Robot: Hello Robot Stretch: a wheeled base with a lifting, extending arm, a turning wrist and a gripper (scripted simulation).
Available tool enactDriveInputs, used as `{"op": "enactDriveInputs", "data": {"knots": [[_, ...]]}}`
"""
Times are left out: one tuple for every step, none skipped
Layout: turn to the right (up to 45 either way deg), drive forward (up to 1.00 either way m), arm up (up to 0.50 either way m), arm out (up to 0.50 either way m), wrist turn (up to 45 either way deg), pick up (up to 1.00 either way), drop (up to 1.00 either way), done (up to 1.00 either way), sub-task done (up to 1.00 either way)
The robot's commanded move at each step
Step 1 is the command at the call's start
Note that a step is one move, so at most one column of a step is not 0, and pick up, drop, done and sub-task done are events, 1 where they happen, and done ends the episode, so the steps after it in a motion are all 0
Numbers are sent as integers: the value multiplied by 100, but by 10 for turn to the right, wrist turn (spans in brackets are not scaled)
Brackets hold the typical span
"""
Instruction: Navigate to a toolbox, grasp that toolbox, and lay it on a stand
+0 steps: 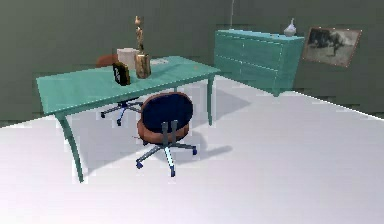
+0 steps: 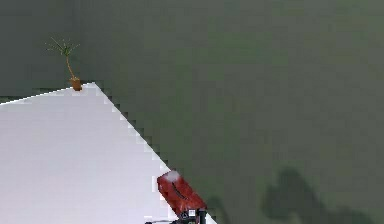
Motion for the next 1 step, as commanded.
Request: {"op": "enactDriveInputs", "data": {"knots": [[0,0,0,0,450,0,0,0,0]]}}
